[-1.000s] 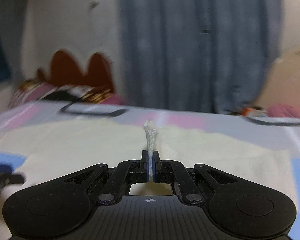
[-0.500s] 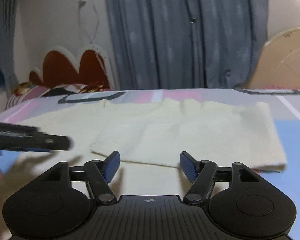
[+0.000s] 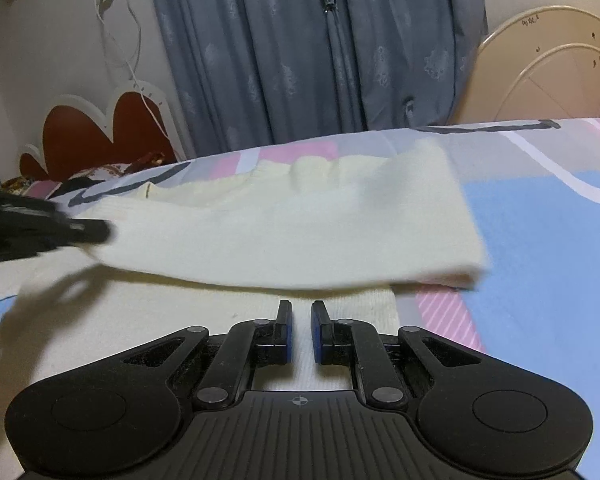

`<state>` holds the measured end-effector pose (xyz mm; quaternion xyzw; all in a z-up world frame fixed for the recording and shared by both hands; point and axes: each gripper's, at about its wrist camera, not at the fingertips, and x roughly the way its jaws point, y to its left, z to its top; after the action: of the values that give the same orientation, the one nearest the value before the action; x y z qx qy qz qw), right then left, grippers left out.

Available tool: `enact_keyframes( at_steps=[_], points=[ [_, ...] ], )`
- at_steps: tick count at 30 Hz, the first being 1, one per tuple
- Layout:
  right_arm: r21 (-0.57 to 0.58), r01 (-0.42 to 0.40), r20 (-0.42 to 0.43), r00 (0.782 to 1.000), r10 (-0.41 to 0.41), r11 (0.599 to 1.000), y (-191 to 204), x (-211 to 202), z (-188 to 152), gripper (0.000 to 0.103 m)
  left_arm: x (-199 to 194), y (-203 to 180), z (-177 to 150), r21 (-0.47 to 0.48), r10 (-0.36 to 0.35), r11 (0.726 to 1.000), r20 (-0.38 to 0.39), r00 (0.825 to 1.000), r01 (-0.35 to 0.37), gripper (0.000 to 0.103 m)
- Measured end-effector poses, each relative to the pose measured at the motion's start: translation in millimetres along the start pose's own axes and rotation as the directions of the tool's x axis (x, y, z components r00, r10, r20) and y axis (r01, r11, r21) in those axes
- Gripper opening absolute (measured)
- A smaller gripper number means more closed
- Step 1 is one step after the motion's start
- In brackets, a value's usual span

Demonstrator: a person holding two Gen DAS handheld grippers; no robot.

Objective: Fold small clothes

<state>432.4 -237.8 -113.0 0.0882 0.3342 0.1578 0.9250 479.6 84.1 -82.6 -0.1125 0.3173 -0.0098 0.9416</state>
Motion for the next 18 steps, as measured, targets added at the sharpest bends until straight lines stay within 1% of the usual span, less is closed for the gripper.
enact_keyframes(
  at_steps=[2, 4, 8, 11, 15, 17, 18],
  points=[
    [-0.004, 0.003, 0.003, 1.000, -0.003, 1.000, 0.4, 1.7, -0.9, 0.011, -3.4, 26.9, 0.9, -0.031, 0.039, 0.999, -0.014, 0.999, -0.040, 0.007],
    [-0.008, 0.006, 0.006, 1.000, -0.006, 1.000, 0.5, 0.0, -4.4, 0.011, -3.3, 41.5, -1.2, -0.043, 0.062, 0.997, -0.031, 0.998, -0.063, 0.007],
    [-0.011, 0.009, 0.006, 1.000, -0.009, 1.000, 0.9, 0.5, -5.0, 0.011, -5.4, 44.0, -5.7, -0.041, 0.066, 0.997, -0.028, 0.997, -0.067, 0.007],
    [-0.013, 0.010, 0.005, 1.000, -0.010, 1.000, 1.4, 0.7, -5.0, 0.011, 3.2, 41.6, -5.4, -0.065, 0.072, 0.995, -0.016, 0.997, -0.073, 0.007],
    [-0.013, 0.009, 0.006, 1.000, -0.009, 1.000, 1.6, 1.7, -4.7, 0.011, 10.4, 43.1, -10.2, -0.036, 0.079, 0.996, -0.039, 0.996, -0.081, 0.007],
    [-0.012, 0.008, 0.006, 1.000, -0.008, 1.000, 1.4, 1.3, -4.5, 0.011, 13.6, 43.4, -11.5, -0.001, 0.092, 0.996, -0.058, 0.994, -0.092, 0.016],
    [-0.008, 0.005, 0.006, 1.000, -0.005, 1.000, 0.8, 1.1, -4.2, 0.011, 12.2, 44.9, -11.0, 0.009, 0.110, 0.994, -0.056, 0.992, -0.109, 0.029]
  ],
)
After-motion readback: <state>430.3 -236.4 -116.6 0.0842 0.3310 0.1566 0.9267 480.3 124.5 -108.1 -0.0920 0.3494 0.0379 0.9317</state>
